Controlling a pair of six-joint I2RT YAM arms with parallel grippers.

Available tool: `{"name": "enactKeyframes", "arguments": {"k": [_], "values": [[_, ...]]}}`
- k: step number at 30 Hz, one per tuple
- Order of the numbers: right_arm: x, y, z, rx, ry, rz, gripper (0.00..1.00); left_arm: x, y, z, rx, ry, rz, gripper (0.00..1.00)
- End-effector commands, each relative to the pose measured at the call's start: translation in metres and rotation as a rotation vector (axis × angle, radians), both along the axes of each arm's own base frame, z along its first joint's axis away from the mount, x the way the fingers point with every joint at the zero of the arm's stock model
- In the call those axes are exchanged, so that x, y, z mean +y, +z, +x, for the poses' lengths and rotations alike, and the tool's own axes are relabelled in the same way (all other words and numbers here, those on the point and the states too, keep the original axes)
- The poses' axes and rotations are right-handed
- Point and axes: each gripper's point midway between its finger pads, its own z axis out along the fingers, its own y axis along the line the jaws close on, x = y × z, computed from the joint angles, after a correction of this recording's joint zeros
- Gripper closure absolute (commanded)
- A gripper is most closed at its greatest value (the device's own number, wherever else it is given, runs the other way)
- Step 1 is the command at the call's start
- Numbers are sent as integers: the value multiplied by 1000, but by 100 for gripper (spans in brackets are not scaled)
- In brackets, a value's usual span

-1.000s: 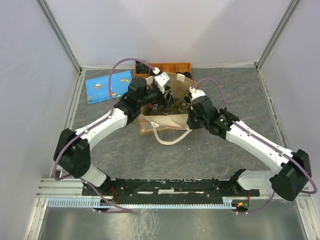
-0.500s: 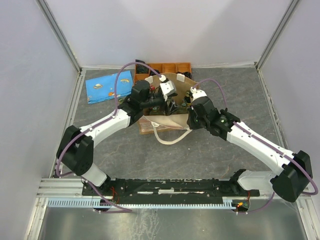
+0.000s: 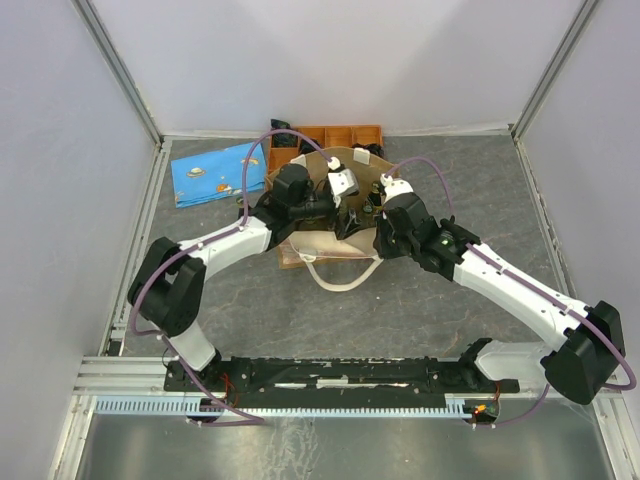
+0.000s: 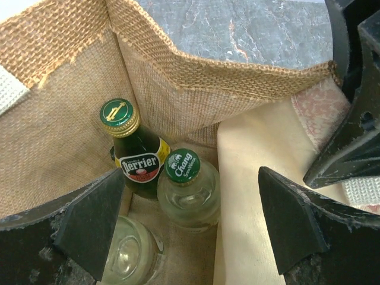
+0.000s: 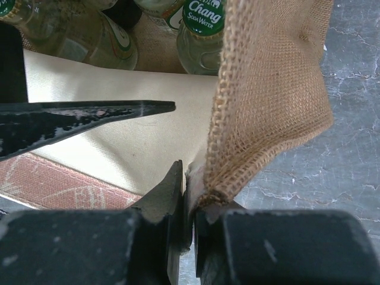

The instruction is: Take the beverage out of the canvas bag

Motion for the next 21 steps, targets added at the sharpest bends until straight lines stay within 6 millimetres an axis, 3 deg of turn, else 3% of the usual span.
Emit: {"name": "enactKeyframes", "arguments": {"k": [1, 15, 21], "values": [[4, 22, 5, -66, 5, 38, 85, -16, 9, 8, -62, -36, -27, 1], [2, 22, 4, -67, 8, 29, 85, -26, -4, 9, -9, -51, -36, 5], [3, 21, 4, -61, 9, 31, 85, -24, 16, 8, -42, -26, -38, 5]]}}
